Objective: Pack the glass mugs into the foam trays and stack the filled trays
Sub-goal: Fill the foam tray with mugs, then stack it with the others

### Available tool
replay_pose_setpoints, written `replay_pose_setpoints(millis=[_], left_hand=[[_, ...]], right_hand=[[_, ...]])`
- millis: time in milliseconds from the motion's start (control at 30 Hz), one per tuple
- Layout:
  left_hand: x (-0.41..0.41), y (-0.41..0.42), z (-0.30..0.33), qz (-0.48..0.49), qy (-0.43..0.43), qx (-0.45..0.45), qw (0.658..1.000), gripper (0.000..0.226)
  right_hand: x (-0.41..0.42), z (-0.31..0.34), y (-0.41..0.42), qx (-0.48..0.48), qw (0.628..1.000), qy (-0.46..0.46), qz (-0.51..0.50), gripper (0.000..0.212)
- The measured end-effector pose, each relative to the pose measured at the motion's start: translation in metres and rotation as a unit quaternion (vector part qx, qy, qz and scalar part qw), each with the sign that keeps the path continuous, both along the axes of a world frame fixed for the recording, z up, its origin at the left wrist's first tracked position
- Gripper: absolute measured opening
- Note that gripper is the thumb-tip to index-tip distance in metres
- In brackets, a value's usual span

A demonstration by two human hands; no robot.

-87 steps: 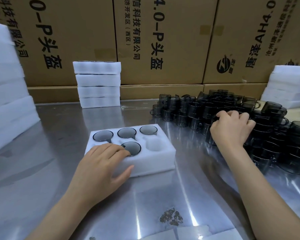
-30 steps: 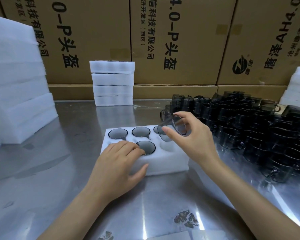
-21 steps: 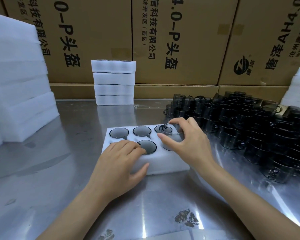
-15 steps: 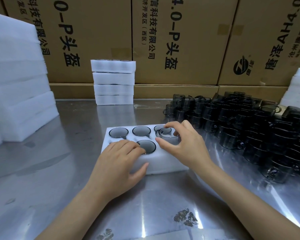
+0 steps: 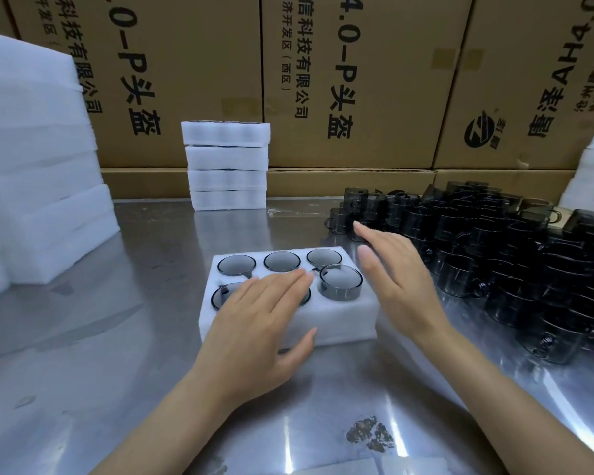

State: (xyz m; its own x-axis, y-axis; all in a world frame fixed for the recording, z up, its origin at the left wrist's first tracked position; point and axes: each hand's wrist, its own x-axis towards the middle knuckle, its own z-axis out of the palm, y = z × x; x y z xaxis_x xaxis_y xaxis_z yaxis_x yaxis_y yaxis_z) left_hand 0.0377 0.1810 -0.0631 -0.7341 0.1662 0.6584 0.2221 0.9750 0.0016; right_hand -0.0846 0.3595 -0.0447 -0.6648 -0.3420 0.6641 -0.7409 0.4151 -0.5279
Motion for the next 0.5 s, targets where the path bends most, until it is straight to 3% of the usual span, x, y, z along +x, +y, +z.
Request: replay_pose_setpoints(millis=[233,367,500], left_hand=[[-0.010,0.016,-0.003,0.003,-0.051,-0.075,0.996,0.065],[-0.013,0.020,-0.006,-0.008,-0.052,-0.066,0.996,0.059],[-0.012,0.022,-0.008,0.000,-0.058,-0.056,0.997,0.059]], right_hand=[[0.008,-0.010,-0.001,0.153,0.988,-0.003,0.037,0.052],[0.008,-0.014,0.000,0.248,0.967,-0.022,0.044,0.048],[0.009,-0.018,-0.001,0.235,0.971,-0.020,0.045,0.045]])
